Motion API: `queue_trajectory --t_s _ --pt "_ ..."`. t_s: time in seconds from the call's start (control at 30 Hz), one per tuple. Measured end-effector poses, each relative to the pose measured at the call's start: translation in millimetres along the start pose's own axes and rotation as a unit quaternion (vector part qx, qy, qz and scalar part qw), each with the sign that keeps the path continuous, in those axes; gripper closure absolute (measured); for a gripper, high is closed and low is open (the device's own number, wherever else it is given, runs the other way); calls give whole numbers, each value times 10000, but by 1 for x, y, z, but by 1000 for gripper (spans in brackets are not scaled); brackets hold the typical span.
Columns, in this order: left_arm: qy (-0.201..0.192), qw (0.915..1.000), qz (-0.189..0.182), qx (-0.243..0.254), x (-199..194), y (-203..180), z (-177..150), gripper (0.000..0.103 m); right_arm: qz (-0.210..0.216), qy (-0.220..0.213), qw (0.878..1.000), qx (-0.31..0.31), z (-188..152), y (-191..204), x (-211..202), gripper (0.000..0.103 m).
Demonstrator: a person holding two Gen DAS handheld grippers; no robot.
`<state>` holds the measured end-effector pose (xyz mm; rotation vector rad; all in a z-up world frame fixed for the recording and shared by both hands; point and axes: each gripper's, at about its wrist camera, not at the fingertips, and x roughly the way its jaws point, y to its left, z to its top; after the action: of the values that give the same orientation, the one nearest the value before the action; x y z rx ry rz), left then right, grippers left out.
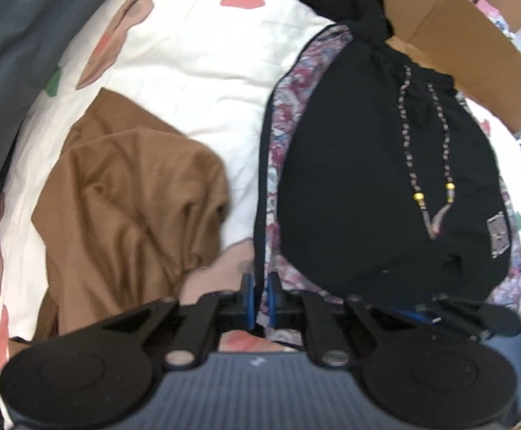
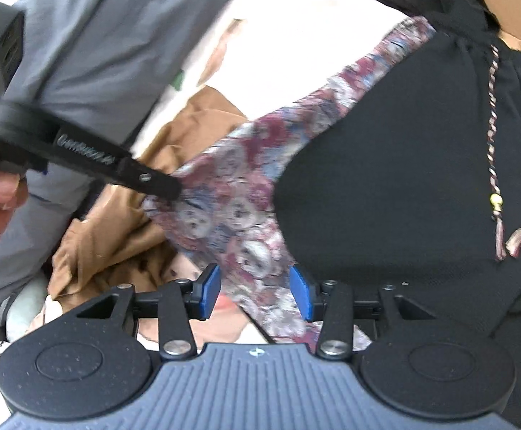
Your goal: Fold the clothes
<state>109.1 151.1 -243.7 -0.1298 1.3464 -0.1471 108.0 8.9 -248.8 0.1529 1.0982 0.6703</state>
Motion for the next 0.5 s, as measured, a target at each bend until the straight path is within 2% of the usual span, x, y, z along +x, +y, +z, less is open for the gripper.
queue_trajectory --t_s 0.27,0.5 --pt "-50 9985 -533 -145 -12 -31 0 96 61 -357 9993 55 4 10 -3 56" --pt "33 9952 -923 -335 -16 -47 0 96 -193 -672 9974 197 10 7 0 56"
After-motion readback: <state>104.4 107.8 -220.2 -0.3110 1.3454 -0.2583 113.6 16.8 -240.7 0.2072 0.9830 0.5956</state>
